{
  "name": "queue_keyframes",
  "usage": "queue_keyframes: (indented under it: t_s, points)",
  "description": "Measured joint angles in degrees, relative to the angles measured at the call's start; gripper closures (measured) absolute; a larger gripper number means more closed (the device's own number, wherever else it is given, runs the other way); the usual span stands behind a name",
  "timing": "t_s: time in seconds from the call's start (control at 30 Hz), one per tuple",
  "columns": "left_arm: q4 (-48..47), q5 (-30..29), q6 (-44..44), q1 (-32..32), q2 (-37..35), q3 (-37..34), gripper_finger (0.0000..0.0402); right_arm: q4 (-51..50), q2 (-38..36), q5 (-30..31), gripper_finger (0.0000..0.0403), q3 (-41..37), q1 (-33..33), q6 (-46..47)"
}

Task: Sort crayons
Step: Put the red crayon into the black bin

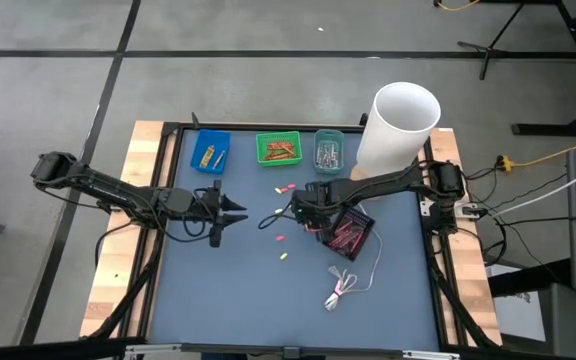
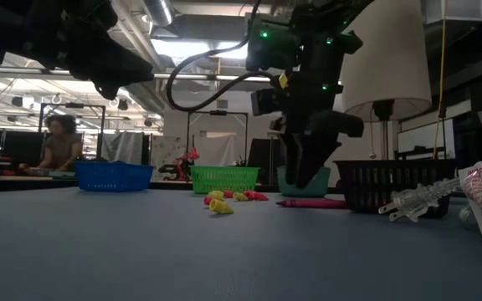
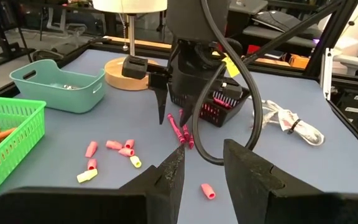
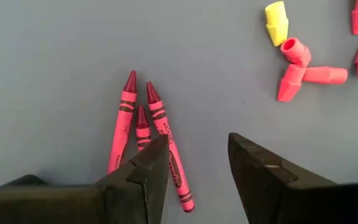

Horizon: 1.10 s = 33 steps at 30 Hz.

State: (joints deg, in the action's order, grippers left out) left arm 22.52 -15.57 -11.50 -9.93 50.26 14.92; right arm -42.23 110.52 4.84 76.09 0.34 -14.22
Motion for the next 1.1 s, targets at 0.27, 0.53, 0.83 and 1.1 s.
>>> queue_keyframes:
  t_s: [0.27,0.53,0.83,1.1]
  points:
    - [0.0,0.0,-0.01,0.0,0.0,0.0,0.0305,-2.43,0.0,0.0,0.024,-0.31,0.07,0.0]
    - [-0.02,0.0,-0.01,0.0,0.0,0.0,0.0305,-2.5,0.0,-0.09,0.024,-3.28,0.07,0.7]
    - [-0.01,0.0,-0.03,0.0,0.0,0.0,0.0305,-1.43,0.0,2.08,0.024,-3.65,0.0,0.82]
    - [-0.01,-0.01,-0.03,0.0,0.0,0.02,0.0305,-0.31,0.0,0.43,0.024,-3.65,0.0,0.9]
